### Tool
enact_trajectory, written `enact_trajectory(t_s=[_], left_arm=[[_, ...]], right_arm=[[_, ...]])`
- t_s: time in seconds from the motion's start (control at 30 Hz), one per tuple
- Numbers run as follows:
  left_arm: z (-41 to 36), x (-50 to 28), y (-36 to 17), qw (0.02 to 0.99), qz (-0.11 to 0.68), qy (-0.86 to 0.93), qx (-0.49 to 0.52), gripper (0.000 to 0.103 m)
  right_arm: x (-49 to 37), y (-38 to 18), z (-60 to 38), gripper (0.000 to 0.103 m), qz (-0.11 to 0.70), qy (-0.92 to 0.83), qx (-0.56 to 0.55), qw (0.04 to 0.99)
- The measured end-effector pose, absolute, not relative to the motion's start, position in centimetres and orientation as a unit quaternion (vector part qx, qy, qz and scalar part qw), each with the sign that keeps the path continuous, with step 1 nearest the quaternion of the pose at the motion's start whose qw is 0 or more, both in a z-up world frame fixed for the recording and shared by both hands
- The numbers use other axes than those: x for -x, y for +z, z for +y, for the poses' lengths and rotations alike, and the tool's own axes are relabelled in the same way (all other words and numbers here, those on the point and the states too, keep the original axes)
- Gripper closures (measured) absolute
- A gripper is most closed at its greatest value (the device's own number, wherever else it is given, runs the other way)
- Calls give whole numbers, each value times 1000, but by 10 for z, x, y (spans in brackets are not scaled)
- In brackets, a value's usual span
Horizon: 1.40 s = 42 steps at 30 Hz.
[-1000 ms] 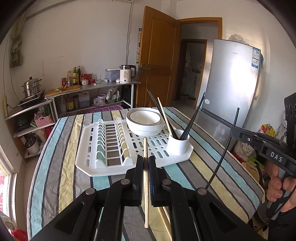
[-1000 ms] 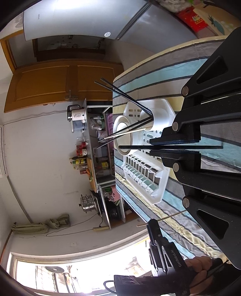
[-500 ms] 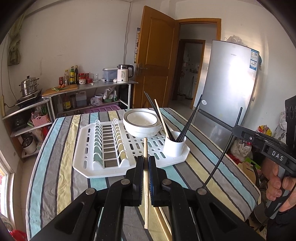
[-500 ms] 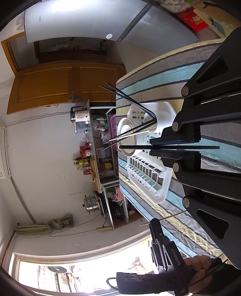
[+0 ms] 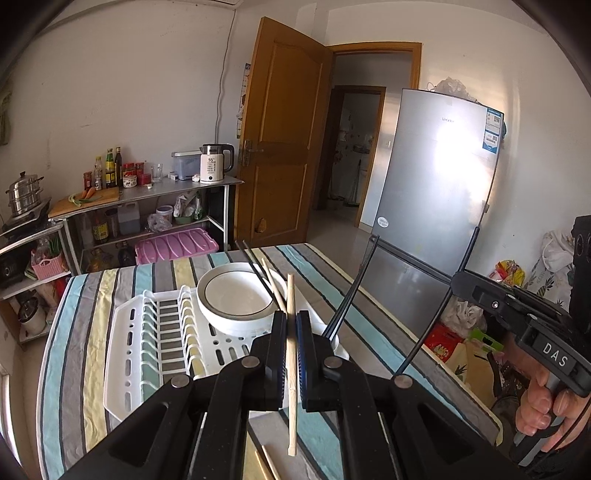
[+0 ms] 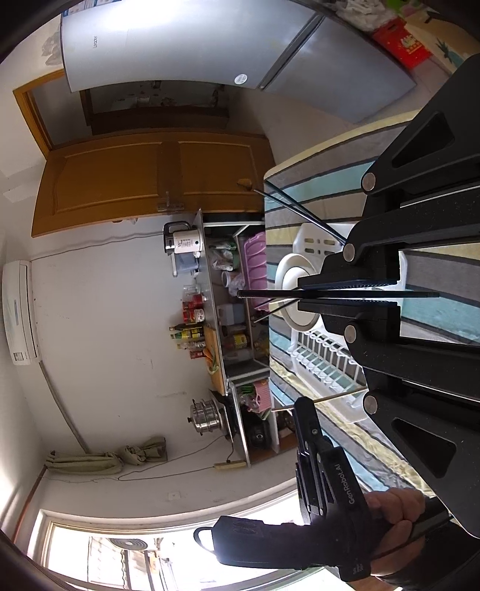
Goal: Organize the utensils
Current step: 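Lower the left tool's wooden chopstick into the white cup while the right tool inserts its own, then open both tools and pull them back from the cup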
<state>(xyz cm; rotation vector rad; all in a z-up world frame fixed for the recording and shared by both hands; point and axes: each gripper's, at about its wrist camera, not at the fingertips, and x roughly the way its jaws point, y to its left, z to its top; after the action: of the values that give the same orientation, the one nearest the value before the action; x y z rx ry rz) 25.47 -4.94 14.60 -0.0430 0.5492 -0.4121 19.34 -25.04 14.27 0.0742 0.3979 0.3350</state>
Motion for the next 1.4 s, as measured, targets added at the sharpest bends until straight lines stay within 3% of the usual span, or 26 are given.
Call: enact_trajectory(t_s=[0.57, 1.4], left_arm=[[-95, -361, 164, 945, 244, -215, 45, 98], [-97, -392, 85, 937, 284, -197, 58, 98]], right_arm=[[-260, 165, -268, 98, 169, 152, -61, 972], [-310, 100, -276, 98, 247, 126, -74, 958]])
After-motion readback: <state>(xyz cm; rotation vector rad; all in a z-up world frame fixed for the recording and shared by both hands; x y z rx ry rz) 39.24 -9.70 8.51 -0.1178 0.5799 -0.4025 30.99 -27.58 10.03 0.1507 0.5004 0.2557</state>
